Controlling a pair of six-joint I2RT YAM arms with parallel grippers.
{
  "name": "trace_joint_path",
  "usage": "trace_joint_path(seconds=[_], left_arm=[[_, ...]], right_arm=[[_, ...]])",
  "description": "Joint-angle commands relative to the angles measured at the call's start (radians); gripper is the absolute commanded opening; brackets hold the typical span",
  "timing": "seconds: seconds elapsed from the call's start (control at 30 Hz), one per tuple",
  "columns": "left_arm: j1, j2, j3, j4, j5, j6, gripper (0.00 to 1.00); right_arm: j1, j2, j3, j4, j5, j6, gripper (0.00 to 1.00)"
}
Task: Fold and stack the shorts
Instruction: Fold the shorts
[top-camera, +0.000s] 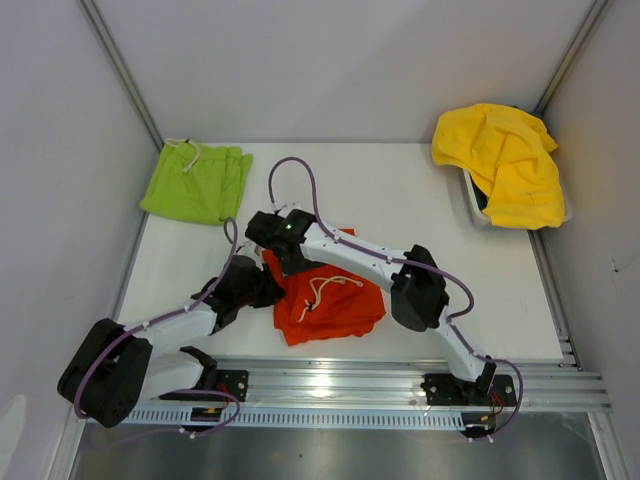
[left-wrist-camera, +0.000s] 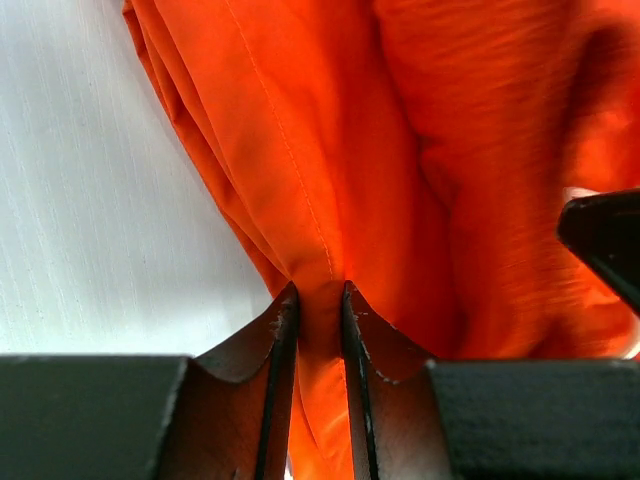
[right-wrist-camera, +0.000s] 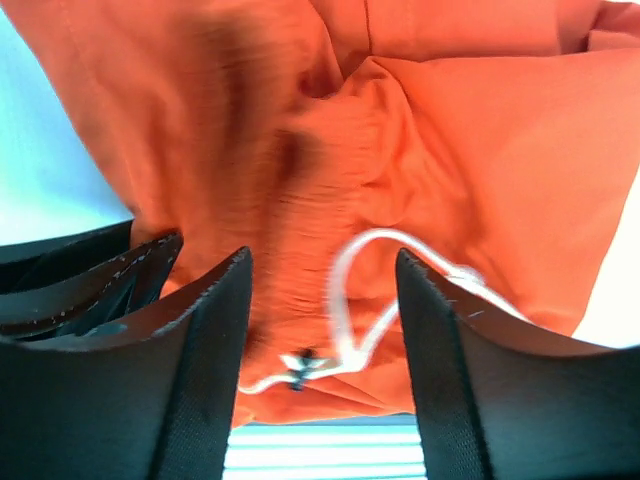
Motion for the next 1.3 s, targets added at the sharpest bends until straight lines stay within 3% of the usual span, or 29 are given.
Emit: trace_joint_path(seconds=[0.0, 0.13, 0.23, 0.33, 0.47, 0.57, 0.73, 1.03, 1.27], left_arm=[[0.007, -0.022, -0.002, 0.002, -0.006, 0.012, 0.26], [0.008, -0.029, 0.002, -0.008, -0.006, 0.011, 0.26], [0.008, -0.054, 0.004, -0.034, -0.020, 0.008, 0.26], [0.007, -0.109, 0.005, -0.083, -0.045, 0.003, 0.33], [0.008, -0.215, 0.016, -0.167, -0.066, -0.006, 0.71], [0.008, -0.292, 0.036, -0.230, -0.068, -0.007, 0.86], [0.010, -0.400, 0.054, -0.305, -0.069, -0.024, 0.98], [0.008, -0.385, 0.065, -0.262, -0.032, -0.089, 0.99], [0.007, -0.423, 0.083, -0.311, -0.126, -0.110, 0.99]], right_arm=[[-0.008, -0.132, -0.059, 0.128, -0.039, 0.023, 0.62], [-0.020, -0.298, -0.202, 0.333, -0.207, -0.003, 0.63], [-0.051, -0.462, -0.404, 0.502, -0.298, 0.000, 0.63], [-0.101, -0.569, -0.584, 0.593, -0.304, 0.011, 0.60], [-0.178, -0.689, -0.754, 0.657, -0.345, 0.005, 0.55], [-0.224, -0.755, -0.864, 0.703, -0.370, 0.008, 0.55], [-0.243, -0.867, -0.987, 0.743, -0.358, 0.012, 0.55], [-0.275, -1.049, -1.133, 0.760, -0.330, -0.006, 0.57], [-0.324, -1.083, -1.173, 0.765, -0.362, -0.024, 0.56]])
